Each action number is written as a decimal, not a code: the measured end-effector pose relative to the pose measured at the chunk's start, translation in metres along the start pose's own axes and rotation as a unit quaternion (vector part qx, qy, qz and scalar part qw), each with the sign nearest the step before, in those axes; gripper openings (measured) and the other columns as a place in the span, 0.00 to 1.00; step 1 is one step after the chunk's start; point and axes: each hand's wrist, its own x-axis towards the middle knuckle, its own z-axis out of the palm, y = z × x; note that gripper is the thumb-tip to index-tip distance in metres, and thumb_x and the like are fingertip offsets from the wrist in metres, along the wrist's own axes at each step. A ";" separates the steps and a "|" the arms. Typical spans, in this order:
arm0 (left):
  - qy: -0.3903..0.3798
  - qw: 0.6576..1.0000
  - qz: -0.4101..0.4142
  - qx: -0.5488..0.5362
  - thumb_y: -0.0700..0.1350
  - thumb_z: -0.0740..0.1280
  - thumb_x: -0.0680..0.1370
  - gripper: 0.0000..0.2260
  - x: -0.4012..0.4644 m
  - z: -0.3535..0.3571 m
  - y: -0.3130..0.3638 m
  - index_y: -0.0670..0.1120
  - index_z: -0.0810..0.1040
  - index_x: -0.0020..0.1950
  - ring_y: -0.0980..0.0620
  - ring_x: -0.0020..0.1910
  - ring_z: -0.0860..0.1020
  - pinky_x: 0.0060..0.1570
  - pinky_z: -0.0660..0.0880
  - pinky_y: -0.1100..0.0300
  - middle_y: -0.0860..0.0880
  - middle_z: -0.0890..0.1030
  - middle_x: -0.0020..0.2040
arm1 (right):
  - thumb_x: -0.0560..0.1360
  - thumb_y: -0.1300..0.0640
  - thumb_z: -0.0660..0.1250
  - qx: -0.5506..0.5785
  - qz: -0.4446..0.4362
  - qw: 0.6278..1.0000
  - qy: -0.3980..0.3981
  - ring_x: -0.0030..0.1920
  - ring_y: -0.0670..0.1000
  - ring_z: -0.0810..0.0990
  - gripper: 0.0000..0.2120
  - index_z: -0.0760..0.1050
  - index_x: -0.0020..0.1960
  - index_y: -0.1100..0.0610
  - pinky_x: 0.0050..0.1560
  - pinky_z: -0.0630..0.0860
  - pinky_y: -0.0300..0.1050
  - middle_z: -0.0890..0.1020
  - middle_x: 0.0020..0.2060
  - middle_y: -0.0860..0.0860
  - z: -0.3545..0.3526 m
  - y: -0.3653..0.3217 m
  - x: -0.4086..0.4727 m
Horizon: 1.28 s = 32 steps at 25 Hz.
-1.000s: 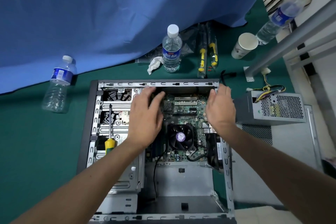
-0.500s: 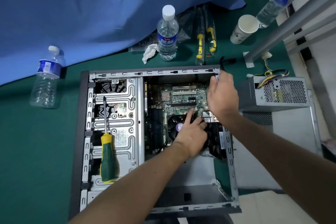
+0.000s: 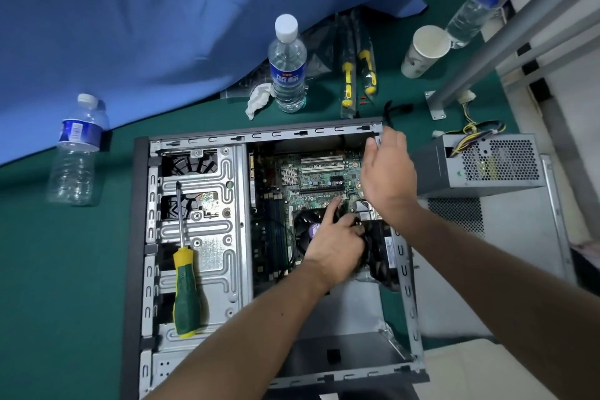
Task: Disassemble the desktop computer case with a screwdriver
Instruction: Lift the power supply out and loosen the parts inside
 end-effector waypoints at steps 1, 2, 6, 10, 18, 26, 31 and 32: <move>0.000 1.000 -0.004 -0.001 0.43 0.68 0.75 0.07 0.000 0.000 0.000 0.49 0.85 0.49 0.46 0.65 0.69 0.73 0.35 0.37 0.51 0.82 0.55 | 0.84 0.53 0.51 -0.001 -0.002 1.000 -0.001 0.55 0.63 0.76 0.18 0.66 0.68 0.63 0.52 0.71 0.54 0.71 0.62 0.59 -0.001 -0.001 0.000; 0.001 1.000 -0.005 -0.003 0.44 0.68 0.75 0.07 0.001 0.000 0.000 0.49 0.85 0.48 0.46 0.64 0.69 0.73 0.36 0.37 0.51 0.82 0.55 | 0.84 0.53 0.51 -0.003 -0.003 1.000 -0.001 0.55 0.62 0.76 0.18 0.66 0.67 0.63 0.51 0.71 0.54 0.71 0.62 0.59 -0.001 -0.002 -0.001; 0.005 1.000 -0.004 -0.009 0.43 0.68 0.75 0.07 0.003 0.002 0.000 0.48 0.85 0.47 0.47 0.61 0.69 0.73 0.38 0.38 0.52 0.82 0.52 | 0.84 0.53 0.51 -0.009 -0.002 1.000 0.000 0.55 0.63 0.76 0.18 0.66 0.67 0.63 0.51 0.71 0.54 0.71 0.61 0.59 0.000 -0.001 0.000; 0.009 1.000 0.005 -0.023 0.44 0.69 0.73 0.06 0.002 0.002 -0.004 0.49 0.85 0.45 0.48 0.61 0.69 0.74 0.38 0.39 0.52 0.81 0.53 | 0.84 0.53 0.51 -0.007 -0.008 1.000 0.007 0.55 0.63 0.76 0.18 0.66 0.67 0.64 0.50 0.70 0.52 0.71 0.61 0.59 0.001 0.001 0.000; 0.027 0.994 -0.015 -0.104 0.40 0.65 0.77 0.09 -0.017 -0.006 0.005 0.48 0.84 0.51 0.48 0.63 0.67 0.77 0.38 0.45 0.51 0.79 0.55 | 0.84 0.52 0.51 -0.013 -0.006 1.000 0.003 0.55 0.63 0.76 0.19 0.65 0.69 0.63 0.49 0.68 0.50 0.71 0.63 0.59 0.001 0.002 0.000; 0.162 0.561 -0.431 -0.688 0.37 0.67 0.79 0.05 -0.096 0.005 0.024 0.48 0.77 0.50 0.54 0.43 0.75 0.49 0.72 0.64 0.52 0.76 0.40 | 0.84 0.51 0.50 -0.007 -0.002 1.000 -0.015 0.55 0.61 0.76 0.20 0.64 0.70 0.62 0.53 0.70 0.53 0.70 0.64 0.59 -0.001 0.001 -0.001; 0.121 0.380 -0.556 -0.730 0.35 0.65 0.80 0.05 -0.093 0.025 0.021 0.44 0.75 0.48 0.50 0.41 0.76 0.51 0.76 0.55 0.46 0.79 0.41 | 0.84 0.51 0.50 -0.007 0.001 1.000 -0.014 0.56 0.63 0.76 0.20 0.64 0.69 0.62 0.53 0.70 0.53 0.70 0.64 0.59 -0.001 0.001 0.000; 0.119 0.383 -0.558 -0.726 0.35 0.65 0.80 0.05 -0.089 0.028 0.020 0.45 0.75 0.47 0.51 0.41 0.76 0.49 0.76 0.55 0.46 0.79 0.41 | 0.84 0.51 0.50 -0.008 0.002 1.000 -0.013 0.56 0.63 0.76 0.19 0.64 0.69 0.62 0.53 0.70 0.53 0.70 0.64 0.59 0.000 0.001 0.000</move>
